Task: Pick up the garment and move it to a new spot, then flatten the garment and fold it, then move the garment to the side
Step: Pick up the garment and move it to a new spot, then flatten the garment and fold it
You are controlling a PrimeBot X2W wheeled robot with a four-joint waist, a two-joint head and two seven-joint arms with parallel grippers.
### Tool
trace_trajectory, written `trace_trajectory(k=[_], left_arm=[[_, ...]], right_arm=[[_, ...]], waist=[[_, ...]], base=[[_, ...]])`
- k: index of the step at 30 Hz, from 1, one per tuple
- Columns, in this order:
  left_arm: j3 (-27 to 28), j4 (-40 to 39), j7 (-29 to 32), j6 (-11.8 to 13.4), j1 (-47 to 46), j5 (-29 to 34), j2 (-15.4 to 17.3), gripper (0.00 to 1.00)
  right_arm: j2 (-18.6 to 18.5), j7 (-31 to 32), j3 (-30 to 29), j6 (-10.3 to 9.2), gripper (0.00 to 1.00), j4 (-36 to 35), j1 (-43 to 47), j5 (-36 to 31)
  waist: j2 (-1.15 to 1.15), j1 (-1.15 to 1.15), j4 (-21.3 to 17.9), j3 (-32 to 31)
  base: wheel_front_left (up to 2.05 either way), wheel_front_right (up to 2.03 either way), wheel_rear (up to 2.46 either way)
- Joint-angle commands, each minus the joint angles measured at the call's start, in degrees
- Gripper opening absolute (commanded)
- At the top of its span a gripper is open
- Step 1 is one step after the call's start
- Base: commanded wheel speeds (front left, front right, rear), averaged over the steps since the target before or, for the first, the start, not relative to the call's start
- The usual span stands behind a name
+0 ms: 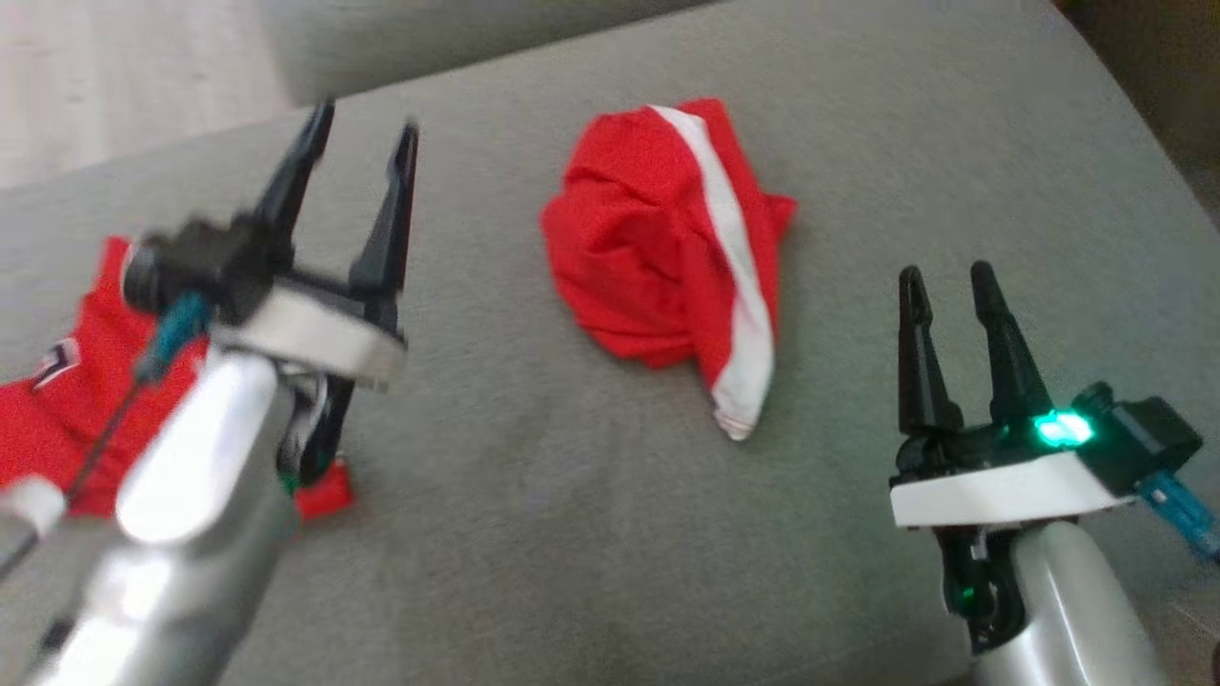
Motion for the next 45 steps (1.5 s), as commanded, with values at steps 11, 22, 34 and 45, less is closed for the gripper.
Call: trace_trajectory(k=[11,22,34,45], left_arm=[[10.95,-15.08,-0.60,4.14,22.67,3.38,-0.90,1.00],[15.76,-18.01,-0.61,1.98,30.44,7.48,-6.07,1.00],[17.91,-16.44,-0.61,-0.96,29.50,10.37,-8.35,1.00],[18.93,-15.37,-0.61,-2.52,28.47,12.17,-9.65,1.00]], right_arm=[[-0.27,-0.36,0.97,-0.04,1.00,3.09,3.50,-0.92],[-0.27,-0.36,0.48,-0.04,1.00,5.31,3.93,-1.01],[-0.27,-0.36,1.28,-0.04,1.00,21.50,-1.03,3.30],[-0.27,-0.36,7.60,-0.04,1.00,34.19,-7.94,11.88]], waist=[[0.00,0.00,10.11,-7.60],[0.00,0.00,11.93,-8.37],[0.00,0.00,14.69,-5.32],[0.00,0.00,16.33,-3.28]], base=[[0.00,0.00,0.00],[0.00,0.00,0.00],[0.00,0.00,0.00],[0.00,0.00,0.00]])
